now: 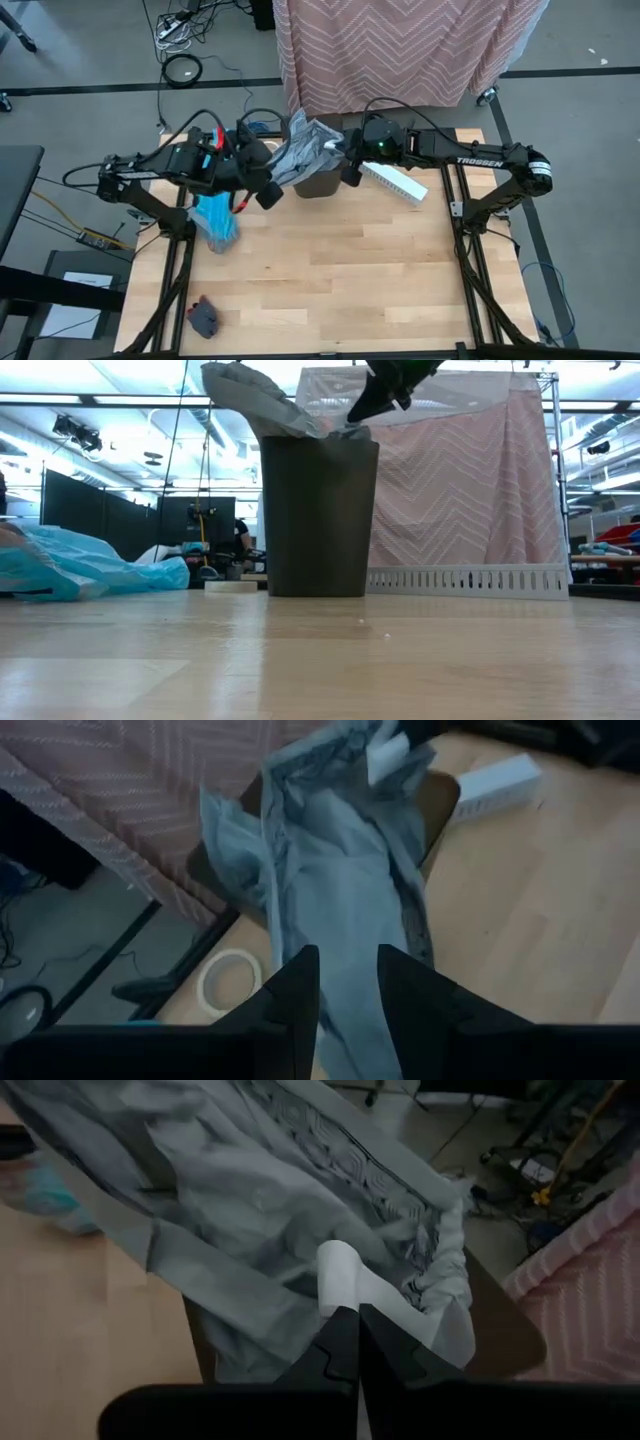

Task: Place trash/remove bag and relplace
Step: Remove the trash bag from the trash bin

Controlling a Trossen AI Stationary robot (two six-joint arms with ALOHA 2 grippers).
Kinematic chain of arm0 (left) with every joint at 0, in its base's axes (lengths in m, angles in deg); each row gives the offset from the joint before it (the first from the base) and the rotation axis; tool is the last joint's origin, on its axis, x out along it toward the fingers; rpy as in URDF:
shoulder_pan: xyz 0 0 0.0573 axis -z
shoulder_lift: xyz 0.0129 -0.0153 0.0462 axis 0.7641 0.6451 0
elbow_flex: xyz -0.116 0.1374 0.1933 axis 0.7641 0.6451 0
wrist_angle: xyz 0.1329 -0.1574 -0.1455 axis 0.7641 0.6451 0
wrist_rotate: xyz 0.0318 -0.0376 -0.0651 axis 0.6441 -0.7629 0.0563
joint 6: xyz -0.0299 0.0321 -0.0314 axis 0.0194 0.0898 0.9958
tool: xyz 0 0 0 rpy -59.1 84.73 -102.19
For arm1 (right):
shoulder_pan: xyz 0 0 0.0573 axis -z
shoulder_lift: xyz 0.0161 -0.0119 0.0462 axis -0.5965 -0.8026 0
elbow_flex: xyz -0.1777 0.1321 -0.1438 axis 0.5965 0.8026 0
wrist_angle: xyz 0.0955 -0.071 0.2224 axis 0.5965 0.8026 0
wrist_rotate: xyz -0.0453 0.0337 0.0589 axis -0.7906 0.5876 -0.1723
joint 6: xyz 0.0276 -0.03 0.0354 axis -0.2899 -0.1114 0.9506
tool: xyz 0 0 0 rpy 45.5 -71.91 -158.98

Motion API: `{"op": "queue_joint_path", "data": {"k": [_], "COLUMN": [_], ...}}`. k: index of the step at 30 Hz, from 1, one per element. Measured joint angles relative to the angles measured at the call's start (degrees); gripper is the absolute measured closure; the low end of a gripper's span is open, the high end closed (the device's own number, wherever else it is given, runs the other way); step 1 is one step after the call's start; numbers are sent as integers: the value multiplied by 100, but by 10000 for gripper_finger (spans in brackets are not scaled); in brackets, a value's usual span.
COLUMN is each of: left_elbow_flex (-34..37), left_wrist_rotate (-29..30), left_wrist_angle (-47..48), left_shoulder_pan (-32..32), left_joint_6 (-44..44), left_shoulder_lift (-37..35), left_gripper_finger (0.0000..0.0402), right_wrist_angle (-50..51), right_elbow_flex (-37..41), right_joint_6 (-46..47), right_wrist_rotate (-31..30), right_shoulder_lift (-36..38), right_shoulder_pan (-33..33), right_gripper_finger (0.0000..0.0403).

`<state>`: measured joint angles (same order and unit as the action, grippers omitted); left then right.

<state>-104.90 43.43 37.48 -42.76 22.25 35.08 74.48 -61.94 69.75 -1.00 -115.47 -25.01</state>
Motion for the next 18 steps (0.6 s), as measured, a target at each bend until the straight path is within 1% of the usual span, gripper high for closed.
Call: {"op": "queue_joint_path", "data": {"k": [4, 8, 11, 13, 16, 18], "left_elbow_flex": [0, -223, -413, -484, -500, -389], "left_wrist_rotate": [-95, 194, 232, 144, -261, -533], "left_wrist_angle": [268, 813, 1026, 1029, 836, 779], "left_shoulder_pan": [-174, -299, -457, -534, -618, -638], "left_joint_6": [-6, -24, -18, -16, -4, -24], "left_shoulder_lift": [-4, -1, -15, -7, -9, -1], "left_gripper_finger": [288, 288, 288, 288, 288, 288], "right_wrist_angle": [-168, -181, -181, -192, -243, -314], "right_elbow_flex": [0, 0, 0, -1, 0, 0], "right_joint_6": [-76, -198, -229, -235, -235, -235], "right_wrist_rotate": [103, 116, 146, 145, 144, 144], "right_shoulder_lift": [0, 0, 0, 0, 0, 0], "right_shoulder_pan": [-43, -94, -101, -101, -101, -101], "right_gripper_finger": [403, 403, 403, 403, 403, 403]}}
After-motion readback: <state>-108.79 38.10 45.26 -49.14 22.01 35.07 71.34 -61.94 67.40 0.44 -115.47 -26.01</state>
